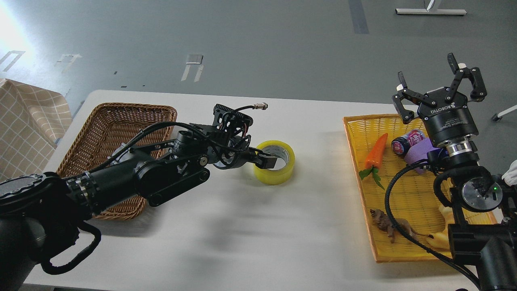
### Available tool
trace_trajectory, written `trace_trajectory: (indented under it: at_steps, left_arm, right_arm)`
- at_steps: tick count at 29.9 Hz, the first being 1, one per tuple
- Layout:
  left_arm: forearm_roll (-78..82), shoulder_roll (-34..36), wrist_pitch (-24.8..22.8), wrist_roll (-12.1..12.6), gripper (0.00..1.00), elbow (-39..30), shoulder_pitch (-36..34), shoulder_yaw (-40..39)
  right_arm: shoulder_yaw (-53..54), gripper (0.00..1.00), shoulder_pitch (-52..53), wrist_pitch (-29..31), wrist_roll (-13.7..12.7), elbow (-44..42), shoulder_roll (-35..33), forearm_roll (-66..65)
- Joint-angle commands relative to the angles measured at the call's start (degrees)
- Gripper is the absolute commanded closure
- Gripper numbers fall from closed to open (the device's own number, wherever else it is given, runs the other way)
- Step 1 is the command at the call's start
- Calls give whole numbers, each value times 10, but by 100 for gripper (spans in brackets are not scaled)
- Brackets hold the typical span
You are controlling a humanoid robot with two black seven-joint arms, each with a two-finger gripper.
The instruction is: Place and transfer tape with both arms
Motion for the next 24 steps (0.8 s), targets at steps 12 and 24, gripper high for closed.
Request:
trace_trajectory:
  at_steps: [12, 24]
  left_arm:
    - [-1, -30, 1, 1, 41, 31, 0, 0]
    - [-11, -32, -18, 77, 100, 32, -35, -1]
  right_arm:
    - [0, 2, -4, 0, 3, -2, 0, 0]
    - [1, 2, -7, 0, 4, -2, 0, 0]
